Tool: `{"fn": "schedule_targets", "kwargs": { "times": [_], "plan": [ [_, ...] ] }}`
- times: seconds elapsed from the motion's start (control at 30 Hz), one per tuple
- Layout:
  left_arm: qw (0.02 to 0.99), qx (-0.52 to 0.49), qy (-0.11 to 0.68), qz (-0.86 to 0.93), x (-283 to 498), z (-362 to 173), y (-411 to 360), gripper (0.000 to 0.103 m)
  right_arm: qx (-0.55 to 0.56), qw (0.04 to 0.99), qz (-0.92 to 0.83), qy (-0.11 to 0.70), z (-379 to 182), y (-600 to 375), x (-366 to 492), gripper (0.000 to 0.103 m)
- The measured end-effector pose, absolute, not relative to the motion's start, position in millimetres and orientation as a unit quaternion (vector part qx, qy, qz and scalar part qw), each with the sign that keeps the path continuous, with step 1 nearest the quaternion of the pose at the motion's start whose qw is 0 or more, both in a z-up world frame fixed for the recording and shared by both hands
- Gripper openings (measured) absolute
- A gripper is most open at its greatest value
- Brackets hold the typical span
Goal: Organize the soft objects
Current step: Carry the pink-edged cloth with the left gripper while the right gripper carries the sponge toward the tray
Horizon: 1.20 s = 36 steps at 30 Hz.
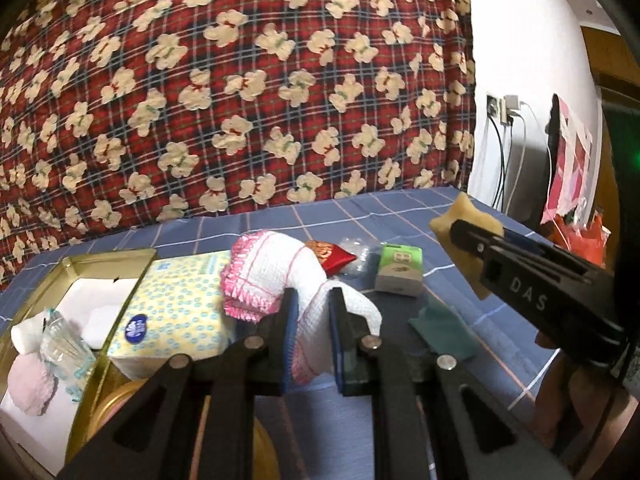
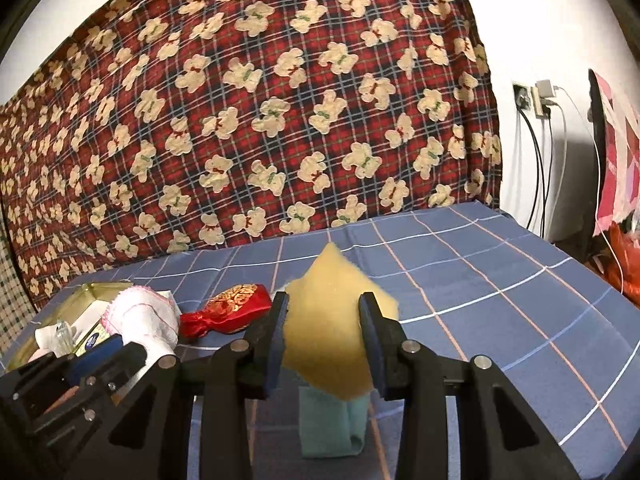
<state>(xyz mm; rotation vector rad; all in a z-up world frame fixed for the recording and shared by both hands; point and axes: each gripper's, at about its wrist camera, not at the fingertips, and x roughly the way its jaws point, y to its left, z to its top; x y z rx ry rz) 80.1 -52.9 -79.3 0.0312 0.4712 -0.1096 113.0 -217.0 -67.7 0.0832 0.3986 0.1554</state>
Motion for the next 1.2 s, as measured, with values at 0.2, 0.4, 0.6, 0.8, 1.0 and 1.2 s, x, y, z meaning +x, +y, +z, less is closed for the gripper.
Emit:
{"fn": "schedule_targets", "kwargs": {
  "times": [0.2,0.4,0.6,0.8,1.0,1.2],
  "plan": [
    [0.973,0.003,0.227,-0.045,76.0,-78.4,-37.3,0.013,0.03,0.977,0.088,0.193,-66.7,-203.7,110.5,0.038],
    [0.974,-0.001,0.223,-0.037,73.9,-77.7,-29.0,0.013,0.025,0.976,0.097,0.194,-66.7,-194.4,110.0,0.038],
    [0.975,-0.01,0.222,-0.03,73.7,-77.7,-19.0,0.013,0.022,0.975,0.102,0.194,-66.6,-186.5,110.3,0.038],
    [0.976,-0.022,0.216,-0.026,72.6,-76.9,-8.6,0.013,0.009,0.976,0.106,0.19,-66.3,-175.1,108.9,0.038],
    [0.975,-0.025,0.218,-0.02,72.6,-77.0,0.1,0.013,0.002,0.975,0.113,0.189,-66.8,-166.3,108.3,0.038],
    [0.976,-0.031,0.214,-0.015,70.9,-76.5,7.3,0.013,-0.006,0.975,0.116,0.189,-67.2,-158.5,107.8,0.038]
  ]
}}
